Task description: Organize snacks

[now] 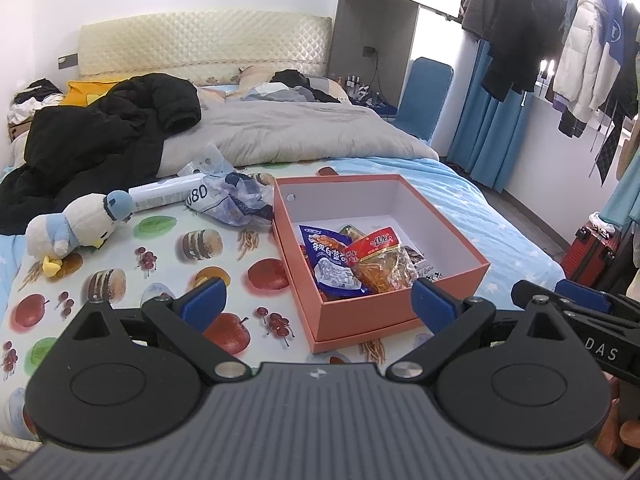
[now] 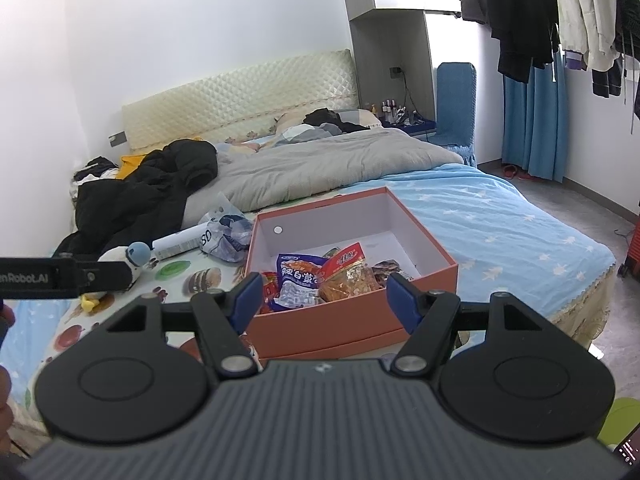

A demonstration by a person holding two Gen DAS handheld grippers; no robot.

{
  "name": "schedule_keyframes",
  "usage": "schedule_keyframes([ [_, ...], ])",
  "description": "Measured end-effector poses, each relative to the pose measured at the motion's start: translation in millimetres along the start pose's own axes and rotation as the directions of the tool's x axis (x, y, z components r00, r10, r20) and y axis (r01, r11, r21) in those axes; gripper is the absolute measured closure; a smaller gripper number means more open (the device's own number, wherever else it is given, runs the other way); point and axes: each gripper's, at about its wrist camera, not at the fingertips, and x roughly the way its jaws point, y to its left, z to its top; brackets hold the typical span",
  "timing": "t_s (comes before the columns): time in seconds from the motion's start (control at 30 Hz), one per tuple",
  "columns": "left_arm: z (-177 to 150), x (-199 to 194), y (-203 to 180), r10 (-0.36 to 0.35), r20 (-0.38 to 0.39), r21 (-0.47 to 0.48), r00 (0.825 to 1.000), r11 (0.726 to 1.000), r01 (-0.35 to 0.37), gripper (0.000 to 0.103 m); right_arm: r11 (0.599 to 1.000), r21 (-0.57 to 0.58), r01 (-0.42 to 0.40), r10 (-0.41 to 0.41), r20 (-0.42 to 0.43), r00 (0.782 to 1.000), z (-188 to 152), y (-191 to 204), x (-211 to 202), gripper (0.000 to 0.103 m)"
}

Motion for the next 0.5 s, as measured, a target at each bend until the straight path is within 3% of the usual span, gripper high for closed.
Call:
schedule_keyframes([
  [0.5, 1.3, -0.2, -3.4, -0.009, 0.002, 0.0, 1.0, 1.0, 0.009, 0.003, 1.0, 0.009, -0.004, 0.004, 0.005, 1.0, 1.3, 1.7, -0.4, 0.033],
])
